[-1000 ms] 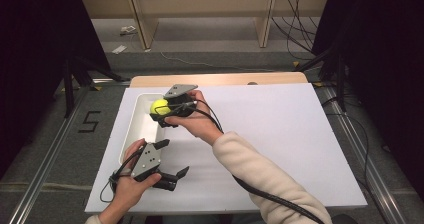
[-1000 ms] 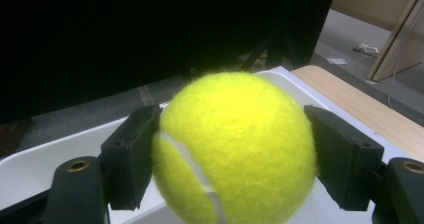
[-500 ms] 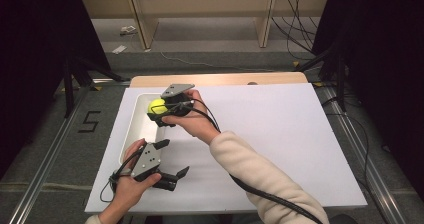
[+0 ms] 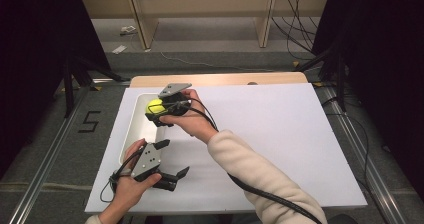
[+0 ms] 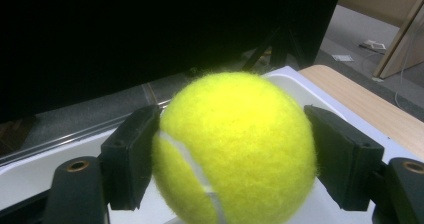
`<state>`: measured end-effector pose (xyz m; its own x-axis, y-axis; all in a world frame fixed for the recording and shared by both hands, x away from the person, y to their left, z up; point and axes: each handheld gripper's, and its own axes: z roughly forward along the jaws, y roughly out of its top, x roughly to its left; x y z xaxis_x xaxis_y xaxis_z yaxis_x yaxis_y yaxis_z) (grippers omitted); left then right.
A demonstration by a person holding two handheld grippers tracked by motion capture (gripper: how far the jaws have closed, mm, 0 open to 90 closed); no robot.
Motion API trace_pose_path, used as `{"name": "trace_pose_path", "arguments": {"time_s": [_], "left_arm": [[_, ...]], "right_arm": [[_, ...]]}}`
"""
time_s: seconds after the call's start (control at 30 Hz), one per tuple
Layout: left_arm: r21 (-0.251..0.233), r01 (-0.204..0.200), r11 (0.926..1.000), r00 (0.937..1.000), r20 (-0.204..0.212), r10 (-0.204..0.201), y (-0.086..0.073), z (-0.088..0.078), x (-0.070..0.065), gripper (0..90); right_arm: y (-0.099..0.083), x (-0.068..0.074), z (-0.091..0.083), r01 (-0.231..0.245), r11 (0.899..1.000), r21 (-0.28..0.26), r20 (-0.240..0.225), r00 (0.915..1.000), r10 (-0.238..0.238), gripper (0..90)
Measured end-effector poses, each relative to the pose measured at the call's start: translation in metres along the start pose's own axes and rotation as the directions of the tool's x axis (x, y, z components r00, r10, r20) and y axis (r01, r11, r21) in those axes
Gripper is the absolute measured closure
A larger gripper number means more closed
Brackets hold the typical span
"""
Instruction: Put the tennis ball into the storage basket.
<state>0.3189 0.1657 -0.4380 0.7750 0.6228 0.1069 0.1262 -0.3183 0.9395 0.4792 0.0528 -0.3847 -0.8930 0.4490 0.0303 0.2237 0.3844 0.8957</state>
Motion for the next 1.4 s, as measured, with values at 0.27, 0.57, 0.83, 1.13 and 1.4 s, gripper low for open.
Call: {"name": "trace_pose_path", "arguments": {"time_s": [0.27, 0.57, 0.83, 1.13, 1.4], "left_arm": [[-0.001, -0.001, 1.0000, 1.0000, -0.001, 0.001, 0.000, 0.000, 0.000, 0.0], [-0.002, 0.001, 1.0000, 1.0000, 0.000, -0.001, 0.000, 0.000, 0.000, 0.0], [-0.003, 0.001, 1.0000, 1.0000, 0.001, -0.001, 0.000, 0.000, 0.000, 0.0], [-0.003, 0.001, 1.0000, 1.0000, 0.001, -0.001, 0.000, -0.001, 0.000, 0.0], [-0.005, 0.002, 1.0000, 1.0000, 0.001, -0.002, 0.001, -0.001, 0.000, 0.0]], "right_arm": [[0.000, 0.002, 0.003, 0.001, 1.000, 0.011, -0.007, 1.0000, -0.001, 26.5], [0.002, 0.003, 0.007, 0.010, 1.000, 0.026, -0.016, 0.9998, -0.009, 26.4], [0.003, 0.006, 0.012, 0.017, 0.999, 0.035, -0.026, 0.9995, -0.017, 26.4], [0.007, 0.008, 0.017, 0.021, 0.999, 0.043, -0.033, 0.9993, -0.020, 26.3], [0.006, 0.009, 0.023, 0.028, 0.998, 0.058, -0.030, 0.9992, -0.026, 26.3]]}}
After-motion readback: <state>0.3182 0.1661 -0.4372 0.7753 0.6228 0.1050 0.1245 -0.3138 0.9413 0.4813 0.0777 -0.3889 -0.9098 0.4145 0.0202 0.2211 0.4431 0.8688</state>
